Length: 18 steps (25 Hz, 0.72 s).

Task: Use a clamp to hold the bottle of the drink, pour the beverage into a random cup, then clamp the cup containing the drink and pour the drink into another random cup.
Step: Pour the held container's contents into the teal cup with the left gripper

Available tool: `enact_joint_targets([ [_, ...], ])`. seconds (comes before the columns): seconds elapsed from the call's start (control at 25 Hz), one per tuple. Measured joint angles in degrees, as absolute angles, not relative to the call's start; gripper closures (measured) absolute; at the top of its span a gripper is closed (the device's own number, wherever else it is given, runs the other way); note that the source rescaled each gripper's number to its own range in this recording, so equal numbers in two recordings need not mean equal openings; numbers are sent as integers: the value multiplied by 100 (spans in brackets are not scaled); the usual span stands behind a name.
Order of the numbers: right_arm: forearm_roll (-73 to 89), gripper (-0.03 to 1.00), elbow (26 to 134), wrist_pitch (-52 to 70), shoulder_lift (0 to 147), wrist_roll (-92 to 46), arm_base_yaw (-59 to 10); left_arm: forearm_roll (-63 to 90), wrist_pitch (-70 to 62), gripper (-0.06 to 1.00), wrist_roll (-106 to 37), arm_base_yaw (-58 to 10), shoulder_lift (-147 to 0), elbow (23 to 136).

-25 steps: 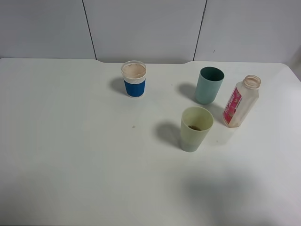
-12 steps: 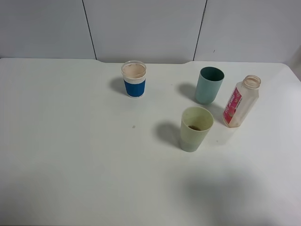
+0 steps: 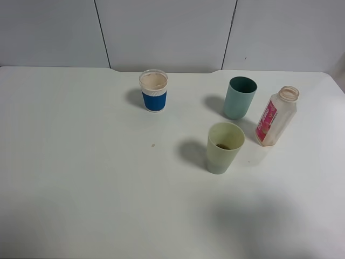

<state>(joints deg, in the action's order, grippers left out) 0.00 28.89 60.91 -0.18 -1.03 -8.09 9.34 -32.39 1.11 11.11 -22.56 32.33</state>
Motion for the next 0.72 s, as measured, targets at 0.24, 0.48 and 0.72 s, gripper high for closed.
enact_joint_targets([
  [0.24, 0, -3, 2889, 6091, -18, -103, -809, 1363, -3051, -6, -91, 828, -2469, 2859],
  [0.48, 0, -3, 2889, 6091, -18, -103, -809, 1473, -2584, -6, -92, -353, -2937, 2574],
  [0.72, 0, -3, 2889, 6091, -18, -103, -809, 1501, -1953, -6, -143, -1787, -3827, 2542],
])
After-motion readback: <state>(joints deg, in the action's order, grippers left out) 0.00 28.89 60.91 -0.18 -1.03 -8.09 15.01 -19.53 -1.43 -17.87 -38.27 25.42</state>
